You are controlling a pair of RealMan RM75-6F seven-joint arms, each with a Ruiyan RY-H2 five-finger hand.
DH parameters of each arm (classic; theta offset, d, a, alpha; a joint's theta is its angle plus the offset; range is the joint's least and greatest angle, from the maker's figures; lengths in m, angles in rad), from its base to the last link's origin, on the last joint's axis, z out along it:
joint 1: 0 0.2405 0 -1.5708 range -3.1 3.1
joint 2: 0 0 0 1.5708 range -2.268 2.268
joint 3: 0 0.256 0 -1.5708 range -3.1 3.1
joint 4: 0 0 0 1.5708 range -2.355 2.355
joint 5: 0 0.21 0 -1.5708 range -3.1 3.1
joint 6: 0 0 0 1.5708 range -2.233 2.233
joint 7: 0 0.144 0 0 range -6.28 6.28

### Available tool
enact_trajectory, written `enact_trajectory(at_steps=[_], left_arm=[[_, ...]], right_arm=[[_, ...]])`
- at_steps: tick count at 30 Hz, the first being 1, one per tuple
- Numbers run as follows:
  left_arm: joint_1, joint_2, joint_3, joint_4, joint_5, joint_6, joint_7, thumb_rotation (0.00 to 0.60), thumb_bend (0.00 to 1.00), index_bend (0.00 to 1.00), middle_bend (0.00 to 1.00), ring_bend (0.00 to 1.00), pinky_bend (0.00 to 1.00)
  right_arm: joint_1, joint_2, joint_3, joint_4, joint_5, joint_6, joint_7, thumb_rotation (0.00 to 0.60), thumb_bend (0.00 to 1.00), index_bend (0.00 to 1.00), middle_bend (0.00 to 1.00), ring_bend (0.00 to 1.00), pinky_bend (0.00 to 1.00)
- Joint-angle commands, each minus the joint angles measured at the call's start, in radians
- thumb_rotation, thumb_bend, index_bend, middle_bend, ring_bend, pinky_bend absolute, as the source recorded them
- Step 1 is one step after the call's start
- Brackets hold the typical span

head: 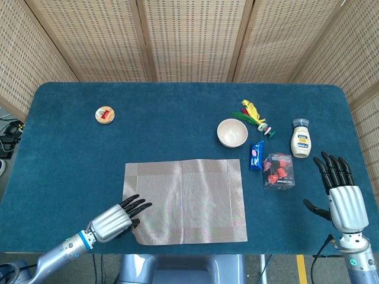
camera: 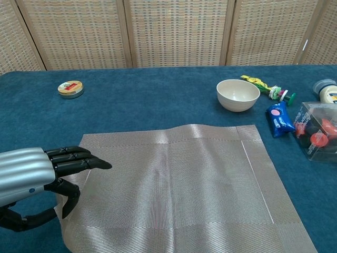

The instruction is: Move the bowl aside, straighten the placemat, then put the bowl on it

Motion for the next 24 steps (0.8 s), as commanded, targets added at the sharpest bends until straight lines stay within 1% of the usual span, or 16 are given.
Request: enact_trajectory(at_steps=[1, 2, 3, 4, 5, 6, 7, 8, 9, 11, 17, 18, 21, 24], left_arm=[[-0.001, -0.001, -0.001, 0.002, 0.001, -0.008, 0.004, 0.6, 0.58, 0.79, 0.0, 0.0, 0.0], [-0.001, -0.001, -0.001, 0.003, 0.001, -0.01, 0.006, 0.6, 0.54, 0.77, 0.0, 0.0, 0.0], [-0.001, -0.001, -0.002, 0.004, 0.002, -0.011, 0.006, 0.6, 0.47, 0.73, 0.0, 0.0, 0.0], [-0.001, 0.0, -0.002, 0.005, 0.003, -0.012, 0.006, 0.6, 0.31, 0.62, 0.0, 0.0, 0.0], [0.0, 0.001, -0.001, 0.006, 0.004, -0.012, 0.004, 0.6, 0.14, 0.43, 0.0, 0.0, 0.0], [0.0, 0.002, -0.001, 0.006, 0.005, -0.012, -0.001, 0.6, 0.06, 0.29, 0.0, 0.0, 0.0], [-0.001, 0.006, 0.002, 0.005, 0.006, -0.013, -0.009, 0.6, 0.0, 0.12, 0.0, 0.0, 0.0], [-0.002, 0.009, 0.004, 0.004, 0.007, -0.014, -0.017, 0.6, 0.0, 0.02, 0.0, 0.0, 0.0], [-0.004, 0.016, 0.008, -0.003, 0.007, -0.013, -0.037, 0.6, 0.0, 0.0, 0.0, 0.0, 0.0], [-0.005, 0.042, 0.013, -0.02, 0.013, 0.008, -0.095, 0.6, 0.0, 0.0, 0.0, 0.0, 0.0], [0.011, 0.117, 0.016, -0.069, 0.012, 0.086, -0.211, 0.6, 0.0, 0.0, 0.0, 0.0, 0.0], [0.016, 0.135, 0.012, -0.08, 0.009, 0.101, -0.213, 0.6, 0.0, 0.0, 0.0, 0.0, 0.0], [0.054, 0.178, -0.023, -0.118, -0.039, 0.157, -0.155, 0.6, 0.0, 0.0, 0.0, 0.0, 0.0], [0.119, 0.205, -0.077, -0.175, -0.131, 0.232, -0.067, 0.6, 0.0, 0.0, 0.0, 0.0, 0.0]], right_arm=[[-0.001, 0.0, 0.0, 0.0, -0.002, 0.0, -0.001, 0.6, 0.0, 0.0, 0.0, 0.0, 0.0], [-0.001, 0.0, 0.0, 0.0, -0.002, 0.0, -0.001, 0.6, 0.0, 0.0, 0.0, 0.0, 0.0], [-0.001, 0.0, 0.0, -0.001, -0.003, 0.0, -0.001, 0.6, 0.0, 0.0, 0.0, 0.0, 0.0], [-0.001, 0.0, 0.0, -0.001, -0.003, 0.0, -0.001, 0.6, 0.0, 0.0, 0.0, 0.0, 0.0], [-0.002, 0.0, 0.0, -0.001, -0.003, 0.0, -0.001, 0.6, 0.0, 0.0, 0.0, 0.0, 0.0], [-0.002, 0.0, 0.001, -0.001, -0.002, 0.0, -0.001, 0.6, 0.0, 0.0, 0.0, 0.0, 0.0], [-0.002, 0.0, 0.001, -0.001, -0.002, -0.001, -0.001, 0.6, 0.0, 0.0, 0.0, 0.0, 0.0], [-0.002, 0.0, 0.001, -0.001, -0.003, -0.001, -0.001, 0.6, 0.0, 0.0, 0.0, 0.0, 0.0], [-0.001, -0.001, 0.001, -0.001, -0.003, -0.003, -0.002, 0.6, 0.0, 0.0, 0.0, 0.0, 0.0], [-0.001, -0.001, 0.0, -0.001, -0.004, -0.005, -0.004, 0.6, 0.0, 0.0, 0.0, 0.0, 0.0], [-0.002, -0.002, 0.002, -0.001, 0.0, -0.007, -0.006, 0.6, 0.0, 0.0, 0.0, 0.0, 0.0], [-0.003, -0.002, 0.003, -0.002, 0.0, -0.007, -0.006, 0.6, 0.0, 0.0, 0.0, 0.0, 0.0], [-0.004, -0.002, 0.005, 0.0, 0.0, -0.005, -0.009, 0.6, 0.0, 0.0, 0.0, 0.0, 0.0], [-0.005, -0.004, 0.008, 0.003, 0.008, -0.008, -0.02, 0.6, 0.0, 0.0, 0.0, 0.0, 0.0]])
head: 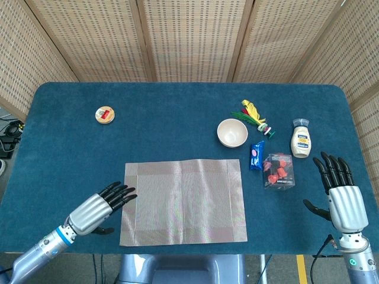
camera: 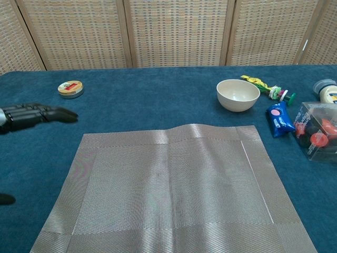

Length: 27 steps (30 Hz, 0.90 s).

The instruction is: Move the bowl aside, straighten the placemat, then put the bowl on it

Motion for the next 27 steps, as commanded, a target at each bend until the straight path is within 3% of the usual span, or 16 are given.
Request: enact_trajectory(at_steps=[1, 11, 22, 27], left_arm=[[0.103, 0.045, -0.086, -0.087, -0.143, 0.121, 0.127, 0.6, 0.0, 0.0, 0.0, 0.0, 0.0], [0.271, 0.081, -0.185, -0.212, -0.454, 0.267, 0.346, 0.6, 0.0, 0.0, 0.0, 0.0, 0.0], [0.299, 0.109, -0.211, -0.224, -0.463, 0.261, 0.347, 0.6, 0.0, 0.0, 0.0, 0.0, 0.0], [0.308, 0.123, -0.23, -0.226, -0.457, 0.257, 0.328, 0.6, 0.0, 0.0, 0.0, 0.0, 0.0]], right_arm=[[-0.001, -0.001, 0.003, 0.003, 0.009, -0.005, -0.011, 0.6, 0.0, 0.0, 0.0, 0.0, 0.0], [0.0, 0.001, 0.004, 0.004, 0.027, -0.025, -0.037, 0.6, 0.0, 0.0, 0.0, 0.0, 0.0], [0.008, -0.002, 0.009, 0.001, 0.037, -0.045, -0.049, 0.6, 0.0, 0.0, 0.0, 0.0, 0.0], [0.103, 0.016, 0.044, -0.019, 0.053, -0.179, -0.057, 0.6, 0.0, 0.0, 0.0, 0.0, 0.0]])
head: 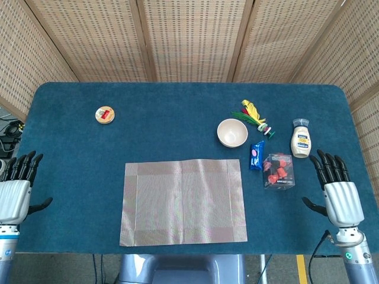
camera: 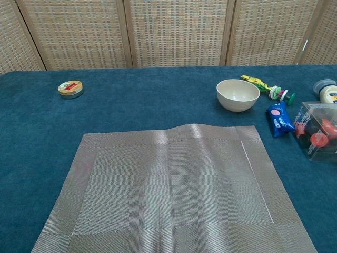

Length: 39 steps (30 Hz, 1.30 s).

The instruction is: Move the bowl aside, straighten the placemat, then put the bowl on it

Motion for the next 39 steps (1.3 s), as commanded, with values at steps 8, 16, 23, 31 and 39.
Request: enact_trajectory(at_steps=[8, 16, 23, 31, 39], left_arm=[[0.018, 0.029, -0.033, 0.007, 0.004, -0.007, -0.055, 0.6, 0.0, 0.0, 0.0, 0.0, 0.0], [0.029, 0.04, -0.055, 0.012, 0.0, -0.021, -0.08, 0.6, 0.0, 0.0, 0.0, 0.0, 0.0], [0.031, 0.041, -0.07, 0.021, -0.013, -0.044, -0.091, 0.6, 0.0, 0.0, 0.0, 0.0, 0.0], [0.029, 0.036, -0.087, 0.037, -0.037, -0.073, -0.094, 0.6, 0.0, 0.0, 0.0, 0.0, 0.0], [0.032, 0.031, -0.1, 0.046, -0.045, -0.081, -0.091, 0.6, 0.0, 0.0, 0.0, 0.0, 0.0]], right_arm=[[0.365, -0.03, 0.162, 0.045, 0.239, -0.515, -0.113, 0.6, 0.0, 0.07, 0.0, 0.0, 0.0], [0.523, -0.153, 0.187, 0.15, 0.472, -0.707, -0.207, 0.6, 0.0, 0.13, 0.0, 0.0, 0.0], [0.616, -0.3, 0.161, 0.342, 0.594, -0.751, -0.304, 0.6, 0.0, 0.24, 0.0, 0.0, 0.0], [0.657, -0.403, 0.145, 0.487, 0.621, -0.775, -0.286, 0.6, 0.15, 0.32, 0.0, 0.0, 0.0], [0.685, -0.486, 0.142, 0.615, 0.606, -0.8, -0.227, 0.6, 0.39, 0.37, 0.0, 0.0, 0.0]])
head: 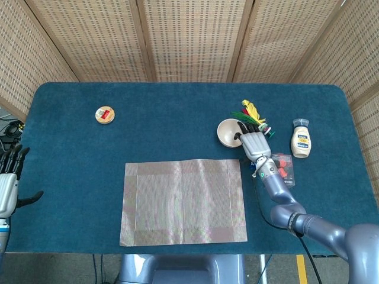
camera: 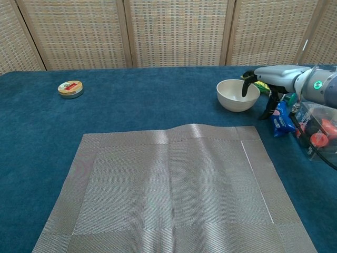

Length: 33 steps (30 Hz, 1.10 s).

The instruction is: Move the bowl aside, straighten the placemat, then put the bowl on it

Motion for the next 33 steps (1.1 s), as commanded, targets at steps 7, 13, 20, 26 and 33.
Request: enact_trajectory(at_steps=[7, 13, 20, 26, 33], left_arm=[[0.001, -0.015, -0.008, 0.031, 0.021, -0.004, -0.022, 0.6, 0.0, 0.0, 0.0, 0.0, 0.0], [0.001, -0.019, -0.013, 0.031, 0.015, -0.015, -0.018, 0.6, 0.0, 0.0, 0.0, 0.0, 0.0], [0.009, -0.008, -0.014, 0.023, 0.033, -0.009, -0.043, 0.6, 0.0, 0.0, 0.0, 0.0, 0.0], [0.014, 0.001, -0.007, 0.013, 0.06, -0.007, -0.06, 0.6, 0.0, 0.0, 0.0, 0.0, 0.0], [0.022, 0.014, -0.003, 0.0, 0.084, -0.004, -0.085, 0.6, 0.0, 0.0, 0.0, 0.0, 0.0]], right_arm=[[0.032, -0.077, -0.007, 0.127, -0.052, -0.012, 0.067, 0.6, 0.53, 0.48, 0.0, 0.0, 0.0], [0.026, -0.081, 0.002, 0.138, -0.124, 0.037, 0.163, 0.6, 0.56, 0.66, 0.0, 0.0, 0.0], [-0.022, 0.005, -0.013, -0.003, -0.246, 0.163, 0.25, 0.6, 0.58, 0.72, 0.0, 0.0, 0.0], [-0.07, 0.111, -0.048, -0.192, -0.34, 0.26, 0.245, 0.6, 0.58, 0.72, 0.0, 0.0, 0.0], [-0.118, 0.244, -0.125, -0.45, -0.463, 0.332, 0.144, 0.6, 0.58, 0.72, 0.0, 0.0, 0.0]])
